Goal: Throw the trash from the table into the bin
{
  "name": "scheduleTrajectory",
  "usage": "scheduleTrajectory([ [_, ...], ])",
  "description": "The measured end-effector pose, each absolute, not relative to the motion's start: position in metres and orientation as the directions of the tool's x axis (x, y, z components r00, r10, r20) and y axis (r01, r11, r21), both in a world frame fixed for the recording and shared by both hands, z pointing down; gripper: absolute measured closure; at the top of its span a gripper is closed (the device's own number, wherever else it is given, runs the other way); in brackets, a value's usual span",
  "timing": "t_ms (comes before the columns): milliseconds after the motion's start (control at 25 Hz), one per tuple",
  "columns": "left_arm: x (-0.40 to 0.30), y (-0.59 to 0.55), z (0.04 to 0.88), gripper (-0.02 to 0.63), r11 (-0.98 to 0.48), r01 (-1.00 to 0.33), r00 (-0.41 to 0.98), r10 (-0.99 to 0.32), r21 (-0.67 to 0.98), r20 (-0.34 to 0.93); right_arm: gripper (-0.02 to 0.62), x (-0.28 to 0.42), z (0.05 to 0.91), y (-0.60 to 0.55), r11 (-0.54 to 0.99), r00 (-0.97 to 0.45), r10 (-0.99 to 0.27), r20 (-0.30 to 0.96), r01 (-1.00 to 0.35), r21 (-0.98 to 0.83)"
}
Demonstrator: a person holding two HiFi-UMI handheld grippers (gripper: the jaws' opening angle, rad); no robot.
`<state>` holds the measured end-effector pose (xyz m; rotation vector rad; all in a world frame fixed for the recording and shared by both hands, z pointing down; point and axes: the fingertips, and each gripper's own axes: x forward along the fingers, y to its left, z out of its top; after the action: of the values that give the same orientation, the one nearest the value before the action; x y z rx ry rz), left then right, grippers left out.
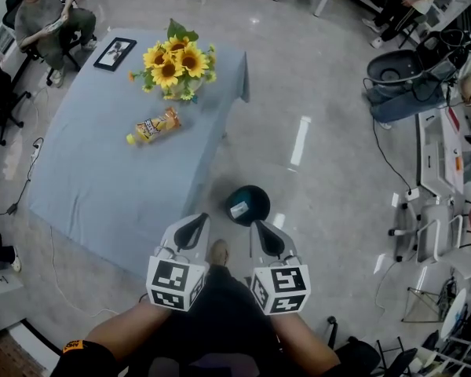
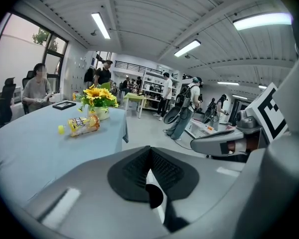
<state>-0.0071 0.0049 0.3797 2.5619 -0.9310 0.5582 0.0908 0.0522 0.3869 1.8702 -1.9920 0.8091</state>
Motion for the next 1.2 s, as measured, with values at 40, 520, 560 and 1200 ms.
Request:
scheduleTrajectory([
  [40, -0.008, 0.005, 0.379, 0.6, -0.717, -0.671, 0.703, -0.532, 0.192, 0.472, 0.597, 0.091, 0.386, 0.053, -0.002, -0.113, -0.817, 0.565, -0.98, -0.199],
  [520, -0.042, -0.005, 0.362, 0.598, -0.619, -0.754, 0.642, -0.624, 0.218, 0.445, 0.597, 0.07, 0.38, 0.039, 0.069, -0.176, -0.818, 0.548, -0.975, -0.209],
  [560, -0.048, -0.006, 0.361, 0.599, -0.608, -0.764, 0.631, -0.635, 0.216, 0.446, 0.597, 0.065, 0.379, 0.036, 0.083, -0.189, -0.817, 0.545, -0.974, -0.212],
  [1200, -0.14, -0.033, 0.343, 0.598, -0.439, -0.884, 0.463, -0.767, 0.164, 0.443, 0.597, -0.008, 0.363, -0.01, 0.266, -0.346, -0.793, 0.501, -0.937, -0.226],
])
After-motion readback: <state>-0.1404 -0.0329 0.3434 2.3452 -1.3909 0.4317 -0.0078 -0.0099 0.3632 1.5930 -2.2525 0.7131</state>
